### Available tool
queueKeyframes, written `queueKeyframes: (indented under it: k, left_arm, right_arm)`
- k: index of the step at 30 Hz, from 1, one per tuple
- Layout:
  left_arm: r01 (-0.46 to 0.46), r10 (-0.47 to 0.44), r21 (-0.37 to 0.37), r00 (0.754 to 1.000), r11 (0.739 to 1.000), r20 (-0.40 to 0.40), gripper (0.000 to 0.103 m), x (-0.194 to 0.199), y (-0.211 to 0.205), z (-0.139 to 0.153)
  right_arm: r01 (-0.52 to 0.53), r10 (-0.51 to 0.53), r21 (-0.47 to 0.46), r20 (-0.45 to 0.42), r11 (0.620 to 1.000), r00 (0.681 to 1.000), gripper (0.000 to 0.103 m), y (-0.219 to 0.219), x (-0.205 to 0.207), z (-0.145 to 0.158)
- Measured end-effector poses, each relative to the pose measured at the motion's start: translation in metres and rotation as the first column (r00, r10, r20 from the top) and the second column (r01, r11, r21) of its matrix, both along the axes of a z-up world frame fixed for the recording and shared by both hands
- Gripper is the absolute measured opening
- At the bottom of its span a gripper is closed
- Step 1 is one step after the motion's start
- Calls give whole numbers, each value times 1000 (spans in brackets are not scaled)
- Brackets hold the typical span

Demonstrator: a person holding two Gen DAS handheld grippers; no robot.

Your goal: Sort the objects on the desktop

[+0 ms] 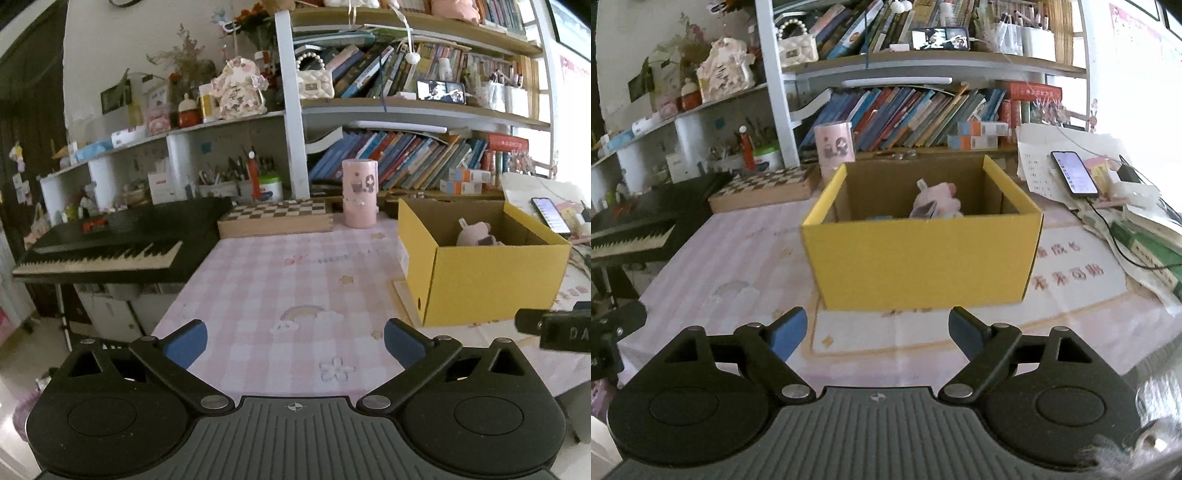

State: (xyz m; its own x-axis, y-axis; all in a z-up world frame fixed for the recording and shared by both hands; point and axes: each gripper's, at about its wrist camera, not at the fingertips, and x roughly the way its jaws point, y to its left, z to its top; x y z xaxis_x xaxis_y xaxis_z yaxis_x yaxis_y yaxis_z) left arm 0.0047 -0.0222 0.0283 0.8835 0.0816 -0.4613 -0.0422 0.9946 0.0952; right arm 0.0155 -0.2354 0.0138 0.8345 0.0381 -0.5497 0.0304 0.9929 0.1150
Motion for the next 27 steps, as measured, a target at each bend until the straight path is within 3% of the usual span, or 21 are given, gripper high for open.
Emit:
queueKeyframes:
  k: [10, 27]
  left_arm:
    - [24, -24, -36, 1000, 999, -8, 103, -39, 21, -7]
    - [41, -42, -34, 998, 999, -47, 103, -66, 37, -12]
  right_arm:
    - [-13, 13, -18, 3, 1000, 1000, 86, 31, -53, -2]
    - [-9, 8, -15, -49, 1000, 999, 91, 52, -88, -9]
